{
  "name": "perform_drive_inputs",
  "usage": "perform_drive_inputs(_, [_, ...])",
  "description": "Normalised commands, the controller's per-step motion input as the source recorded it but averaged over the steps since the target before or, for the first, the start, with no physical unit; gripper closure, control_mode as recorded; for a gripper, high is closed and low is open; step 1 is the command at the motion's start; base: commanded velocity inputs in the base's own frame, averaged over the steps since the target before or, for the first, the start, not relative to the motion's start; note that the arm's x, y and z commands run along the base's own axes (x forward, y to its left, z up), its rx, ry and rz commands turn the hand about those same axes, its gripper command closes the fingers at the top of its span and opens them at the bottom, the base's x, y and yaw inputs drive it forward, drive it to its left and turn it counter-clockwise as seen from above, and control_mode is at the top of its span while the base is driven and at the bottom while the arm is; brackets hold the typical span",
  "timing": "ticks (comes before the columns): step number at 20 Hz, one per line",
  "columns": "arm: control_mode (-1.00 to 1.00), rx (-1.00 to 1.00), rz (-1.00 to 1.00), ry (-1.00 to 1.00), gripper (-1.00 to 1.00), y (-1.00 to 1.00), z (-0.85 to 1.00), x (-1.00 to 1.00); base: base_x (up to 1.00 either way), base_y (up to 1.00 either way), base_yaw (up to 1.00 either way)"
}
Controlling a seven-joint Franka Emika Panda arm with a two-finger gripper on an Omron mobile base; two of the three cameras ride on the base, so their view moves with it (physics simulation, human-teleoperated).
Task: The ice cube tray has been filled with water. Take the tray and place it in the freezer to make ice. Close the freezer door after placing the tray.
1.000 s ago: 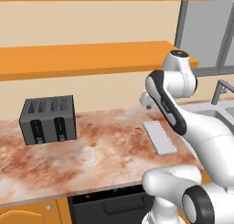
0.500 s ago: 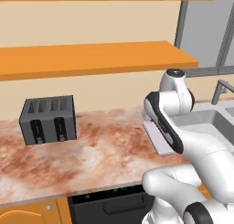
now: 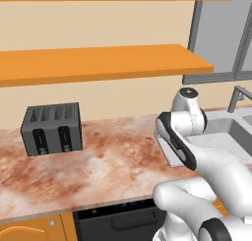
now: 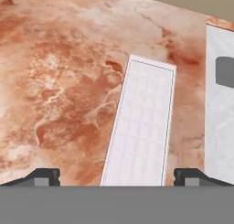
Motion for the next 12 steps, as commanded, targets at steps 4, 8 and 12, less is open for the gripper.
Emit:
perform_drive_inputs(4, [-1.0, 0.0, 0.08, 0.0, -1.0, 0.0, -0.17, 0.37, 0.0, 0.0, 0.0])
perform_drive_inputs(8, [-1.0, 0.0, 0.09, 0.01, -1.0, 0.0, -0.13, 0.51, 0.0, 0.0, 0.0])
perform_drive_inputs(12, [-1.0, 0.0, 0.07, 0.02, -1.0, 0.0, -0.14, 0.57, 0.0, 0.0, 0.0])
